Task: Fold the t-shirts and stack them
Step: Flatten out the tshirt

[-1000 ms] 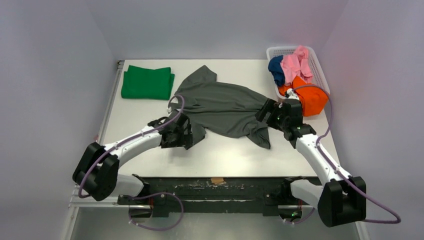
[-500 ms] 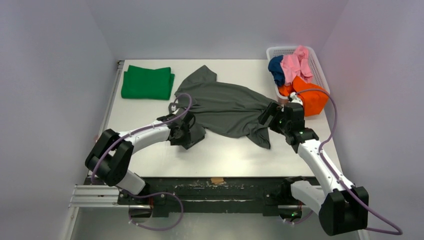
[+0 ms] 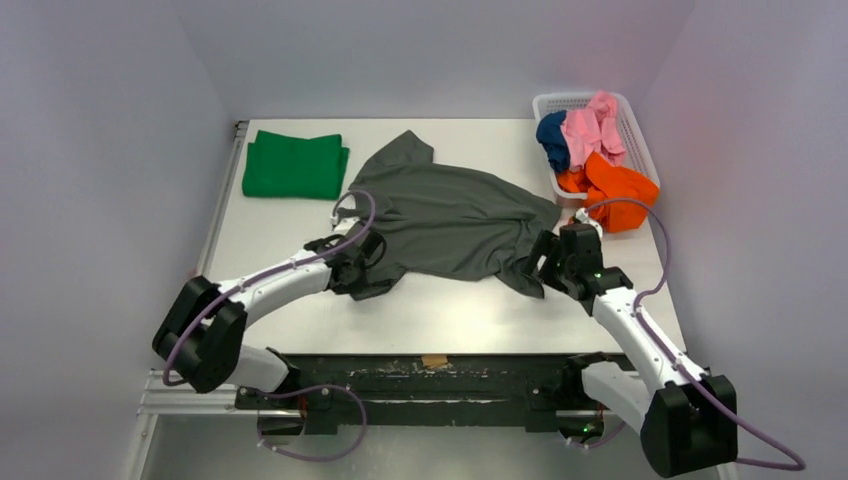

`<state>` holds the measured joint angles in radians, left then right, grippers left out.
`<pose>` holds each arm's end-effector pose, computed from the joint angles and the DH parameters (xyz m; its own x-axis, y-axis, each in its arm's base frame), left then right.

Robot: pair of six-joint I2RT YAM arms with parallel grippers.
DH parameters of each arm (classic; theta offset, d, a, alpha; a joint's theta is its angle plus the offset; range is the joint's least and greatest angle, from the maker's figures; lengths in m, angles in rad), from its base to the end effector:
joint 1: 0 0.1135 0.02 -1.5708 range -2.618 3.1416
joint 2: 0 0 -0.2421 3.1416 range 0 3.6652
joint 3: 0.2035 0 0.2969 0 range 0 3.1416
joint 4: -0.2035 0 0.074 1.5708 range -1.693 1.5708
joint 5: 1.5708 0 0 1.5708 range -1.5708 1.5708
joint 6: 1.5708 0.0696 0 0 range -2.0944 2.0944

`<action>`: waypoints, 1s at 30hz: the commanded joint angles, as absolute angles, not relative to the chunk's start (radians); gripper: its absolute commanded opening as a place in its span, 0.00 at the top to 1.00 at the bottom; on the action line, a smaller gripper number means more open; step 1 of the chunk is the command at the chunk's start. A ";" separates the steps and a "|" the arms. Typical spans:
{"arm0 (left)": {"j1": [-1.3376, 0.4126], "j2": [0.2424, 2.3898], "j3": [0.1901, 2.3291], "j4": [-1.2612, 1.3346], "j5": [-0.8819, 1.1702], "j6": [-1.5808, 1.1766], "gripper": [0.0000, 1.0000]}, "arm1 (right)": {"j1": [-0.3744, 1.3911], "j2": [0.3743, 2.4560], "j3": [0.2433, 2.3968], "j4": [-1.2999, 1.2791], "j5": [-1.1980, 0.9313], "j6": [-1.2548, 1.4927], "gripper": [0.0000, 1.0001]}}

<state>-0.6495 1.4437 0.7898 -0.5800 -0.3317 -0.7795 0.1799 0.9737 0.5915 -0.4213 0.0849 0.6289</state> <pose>0.2549 -0.1651 0.0925 -0.8763 -0.1691 -0.4512 -0.1826 0.9831 -0.0138 0.2722 0.0435 0.1578 -0.6435 0.4787 -0.5973 0.3193 0.8770 0.3590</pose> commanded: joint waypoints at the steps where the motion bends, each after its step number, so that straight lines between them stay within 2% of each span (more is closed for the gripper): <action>1: -0.553 1.328 0.791 -0.657 -0.481 -0.813 1.00 | 0.259 0.975 0.533 -0.495 0.132 0.672 0.21; 4: -0.469 1.283 0.788 -0.628 -0.459 -0.781 1.00 | 0.359 1.026 0.520 -0.483 0.169 0.699 0.24; 9: -0.450 1.256 0.815 -0.632 -0.493 -0.755 1.00 | 0.432 1.131 0.541 -0.517 0.270 0.731 0.27; 19: -0.435 1.287 0.825 -0.627 -0.500 -0.749 1.00 | 0.435 1.102 0.485 -0.499 0.295 0.834 0.35; 25: -0.429 1.283 0.825 -0.635 -0.508 -0.749 1.00 | 0.422 1.071 0.544 -0.650 0.437 0.903 0.33; 30: -0.428 1.281 0.824 -0.631 -0.507 -0.749 1.00 | 0.351 0.949 0.510 -0.674 0.432 0.938 0.31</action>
